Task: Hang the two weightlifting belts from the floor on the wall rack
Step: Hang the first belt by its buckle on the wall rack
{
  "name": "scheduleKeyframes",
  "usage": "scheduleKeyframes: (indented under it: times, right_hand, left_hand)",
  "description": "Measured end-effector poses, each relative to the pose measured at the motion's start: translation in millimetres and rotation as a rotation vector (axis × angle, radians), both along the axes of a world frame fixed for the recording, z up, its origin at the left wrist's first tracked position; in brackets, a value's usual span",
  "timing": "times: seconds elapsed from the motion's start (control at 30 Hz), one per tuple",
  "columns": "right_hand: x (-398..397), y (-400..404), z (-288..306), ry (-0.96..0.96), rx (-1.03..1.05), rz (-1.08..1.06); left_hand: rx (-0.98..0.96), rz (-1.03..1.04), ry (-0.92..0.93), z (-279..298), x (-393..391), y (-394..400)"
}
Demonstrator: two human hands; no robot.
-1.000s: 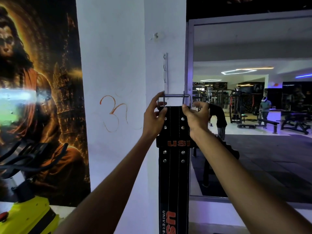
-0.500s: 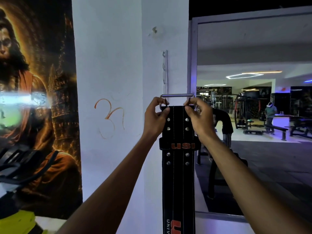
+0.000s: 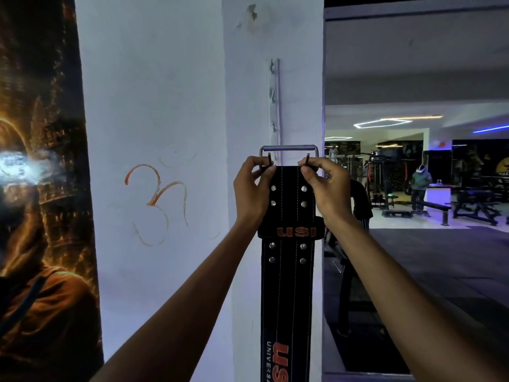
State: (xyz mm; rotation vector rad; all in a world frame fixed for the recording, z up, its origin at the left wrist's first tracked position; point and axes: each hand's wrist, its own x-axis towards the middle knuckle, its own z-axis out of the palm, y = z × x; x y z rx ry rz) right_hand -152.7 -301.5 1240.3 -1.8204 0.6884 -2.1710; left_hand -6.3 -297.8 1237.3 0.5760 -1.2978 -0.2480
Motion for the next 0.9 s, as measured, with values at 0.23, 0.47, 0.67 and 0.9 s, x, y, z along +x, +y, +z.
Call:
scheduleKeyframes:
  times: [0.23, 0.47, 0.67, 0.9]
  right_hand:
    - [13, -68, 16, 0.009, 0.02, -0.011]
    - [28, -117, 33, -0.013, 0.035, -0.019]
    - [27, -136, 21, -0.066, 0.058, -0.004]
    - [26, -144, 19, -0.137, 0.138, 0.029]
  left_hand:
    - [-0.001, 0.058, 0.051, 18, 11, -55]
    - [0.022, 0.073, 0.091, 30, 19, -104]
    - [0.098, 0.023, 0.116, 23, 16, -124]
    - [0.129, 0.052, 0.149, 22, 13, -133]
